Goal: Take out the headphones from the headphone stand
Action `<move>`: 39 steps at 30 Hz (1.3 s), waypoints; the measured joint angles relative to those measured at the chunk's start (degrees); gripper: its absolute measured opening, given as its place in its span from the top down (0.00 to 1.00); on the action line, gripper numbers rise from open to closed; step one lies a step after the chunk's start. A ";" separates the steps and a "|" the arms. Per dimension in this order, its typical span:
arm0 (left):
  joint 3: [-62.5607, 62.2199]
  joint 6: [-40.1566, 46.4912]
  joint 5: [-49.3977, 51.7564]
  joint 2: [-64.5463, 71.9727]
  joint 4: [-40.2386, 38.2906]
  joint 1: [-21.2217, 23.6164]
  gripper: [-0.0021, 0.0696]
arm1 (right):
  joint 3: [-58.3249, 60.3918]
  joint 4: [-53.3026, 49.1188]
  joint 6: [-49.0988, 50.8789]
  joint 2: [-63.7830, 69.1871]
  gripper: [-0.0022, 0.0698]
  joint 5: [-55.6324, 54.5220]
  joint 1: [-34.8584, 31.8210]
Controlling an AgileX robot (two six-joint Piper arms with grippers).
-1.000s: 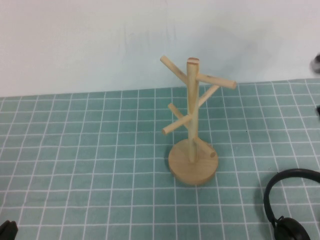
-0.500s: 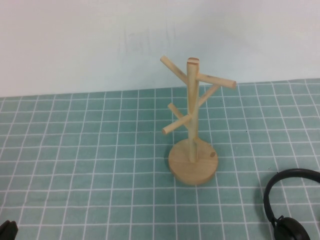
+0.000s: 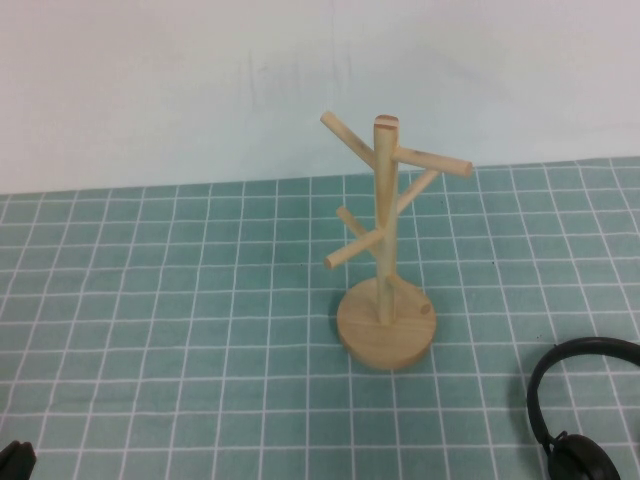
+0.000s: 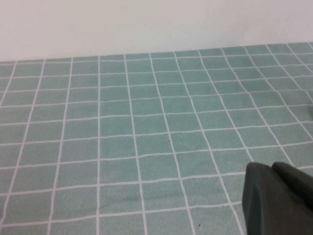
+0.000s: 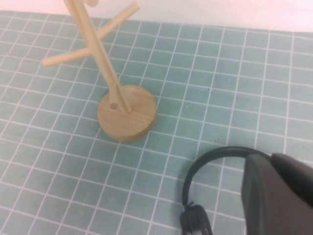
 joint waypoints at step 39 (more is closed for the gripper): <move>0.00 0.00 0.00 0.00 0.00 0.00 0.98 | 45.15 -1.90 -0.58 -32.85 0.98 -34.92 -18.68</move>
